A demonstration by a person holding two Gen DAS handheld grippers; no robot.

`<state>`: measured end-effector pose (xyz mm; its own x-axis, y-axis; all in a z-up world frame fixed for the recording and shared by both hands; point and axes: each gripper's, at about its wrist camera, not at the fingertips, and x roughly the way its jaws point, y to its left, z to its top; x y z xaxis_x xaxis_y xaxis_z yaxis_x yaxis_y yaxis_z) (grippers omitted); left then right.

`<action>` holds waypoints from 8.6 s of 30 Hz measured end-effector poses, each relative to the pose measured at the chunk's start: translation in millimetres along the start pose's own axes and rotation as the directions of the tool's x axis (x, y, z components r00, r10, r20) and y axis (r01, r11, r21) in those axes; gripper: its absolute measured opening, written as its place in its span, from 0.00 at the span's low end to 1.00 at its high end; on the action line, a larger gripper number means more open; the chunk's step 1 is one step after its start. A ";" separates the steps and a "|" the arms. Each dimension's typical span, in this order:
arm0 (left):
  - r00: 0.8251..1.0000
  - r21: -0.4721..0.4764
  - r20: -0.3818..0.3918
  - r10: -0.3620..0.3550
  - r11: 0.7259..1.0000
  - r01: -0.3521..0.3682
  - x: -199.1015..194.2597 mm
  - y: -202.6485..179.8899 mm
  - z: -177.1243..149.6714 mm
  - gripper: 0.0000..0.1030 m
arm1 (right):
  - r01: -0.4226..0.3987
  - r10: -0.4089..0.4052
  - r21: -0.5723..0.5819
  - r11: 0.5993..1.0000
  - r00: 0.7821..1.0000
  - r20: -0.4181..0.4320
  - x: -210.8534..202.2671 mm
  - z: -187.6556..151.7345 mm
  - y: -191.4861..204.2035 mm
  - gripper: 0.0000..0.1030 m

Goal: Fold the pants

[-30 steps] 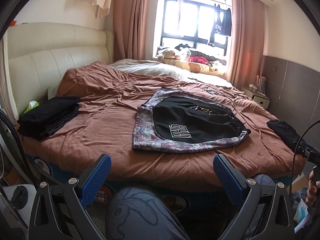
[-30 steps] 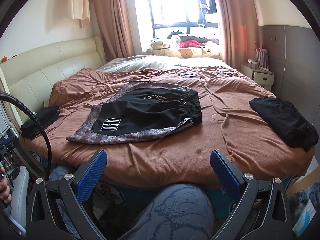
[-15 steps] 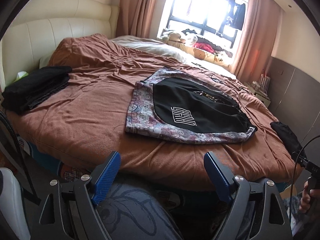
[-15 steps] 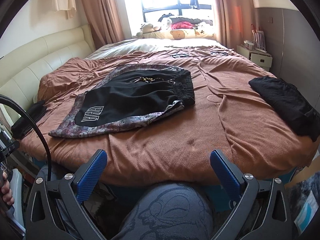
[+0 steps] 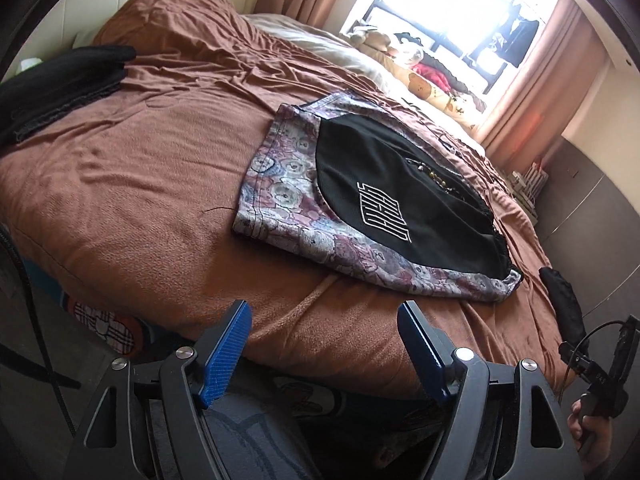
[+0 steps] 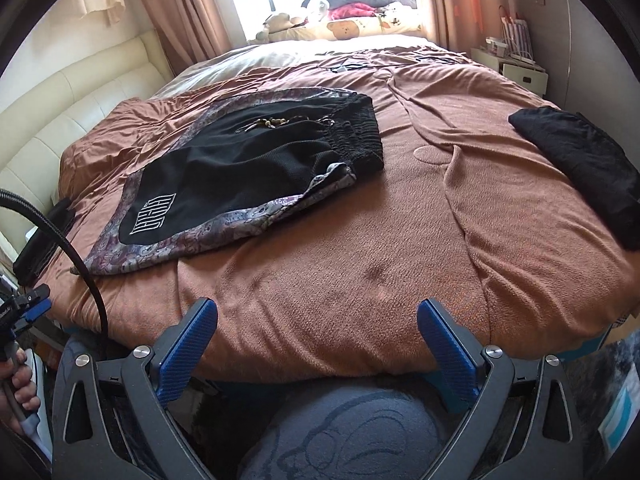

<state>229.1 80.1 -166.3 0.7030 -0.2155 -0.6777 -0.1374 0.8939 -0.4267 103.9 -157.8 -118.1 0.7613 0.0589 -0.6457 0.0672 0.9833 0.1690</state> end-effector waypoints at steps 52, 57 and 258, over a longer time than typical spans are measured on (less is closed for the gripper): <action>0.993 -0.123 0.115 -0.034 0.991 0.048 35.7 -8.7 125.0 0.05 | -0.257 0.260 0.310 0.915 0.965 0.032 148.0 105.5 -45.1 0.07; 0.990 -0.087 0.137 -0.046 0.995 0.058 37.4 -21.8 159.6 0.05 | -0.274 0.268 0.300 0.914 0.961 0.061 138.5 119.1 -43.1 0.07; 0.979 -0.020 0.024 0.202 0.979 -0.202 231.5 -20.6 287.5 0.62 | -0.257 0.303 0.612 0.748 0.952 0.029 288.0 199.8 -118.7 0.50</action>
<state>595.2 124.8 -142.2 0.6771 -0.0209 -0.7356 -0.2899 0.9111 -0.2928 444.1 -291.9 -175.3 0.7644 0.3493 -0.5420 0.2490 0.6154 0.7478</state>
